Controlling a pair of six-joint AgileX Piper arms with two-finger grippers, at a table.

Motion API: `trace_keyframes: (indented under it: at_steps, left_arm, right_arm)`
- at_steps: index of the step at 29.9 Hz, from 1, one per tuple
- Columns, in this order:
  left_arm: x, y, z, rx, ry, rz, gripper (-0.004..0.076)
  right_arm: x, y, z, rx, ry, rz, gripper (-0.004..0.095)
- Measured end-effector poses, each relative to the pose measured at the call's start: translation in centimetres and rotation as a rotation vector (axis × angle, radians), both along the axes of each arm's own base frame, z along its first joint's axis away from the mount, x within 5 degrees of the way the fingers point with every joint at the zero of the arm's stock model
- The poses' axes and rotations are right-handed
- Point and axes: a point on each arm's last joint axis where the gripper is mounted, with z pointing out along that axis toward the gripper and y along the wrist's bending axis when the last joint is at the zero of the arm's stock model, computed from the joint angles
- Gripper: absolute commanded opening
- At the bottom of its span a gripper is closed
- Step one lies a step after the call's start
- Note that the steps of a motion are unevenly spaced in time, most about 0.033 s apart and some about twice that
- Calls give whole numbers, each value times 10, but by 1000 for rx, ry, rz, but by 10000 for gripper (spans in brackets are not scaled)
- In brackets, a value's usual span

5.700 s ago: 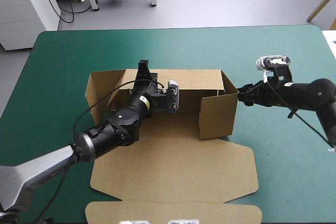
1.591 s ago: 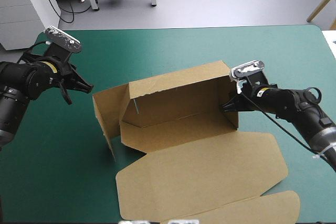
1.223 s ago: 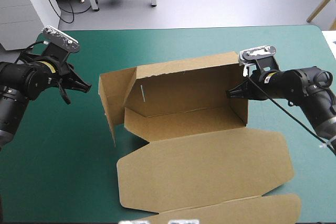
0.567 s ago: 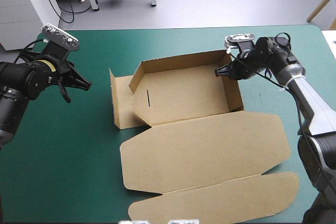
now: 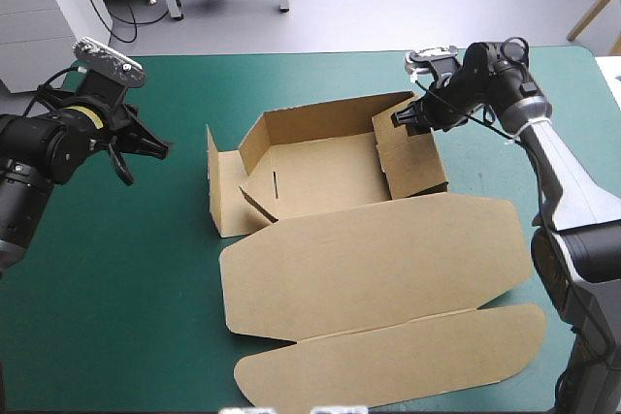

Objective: Fold the box

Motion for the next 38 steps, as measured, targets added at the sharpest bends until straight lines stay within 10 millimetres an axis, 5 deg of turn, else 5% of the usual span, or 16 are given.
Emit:
trace_keyframes:
  at_steps: [11, 16, 38]
  left_arm:
    - [0, 0, 0, -2, 0, 1, 10]
    - [0, 0, 0, -2, 0, 2, -10]
    - [0, 0, 0, -2, 1, 2, -10]
  right_arm:
    - [-44, -10, 77, -9, -131, 23, 536]
    - [-51, -16, 87, -54, -168, 12, 536]
    - [6, -1, -32, -44, 92, 14, 533]
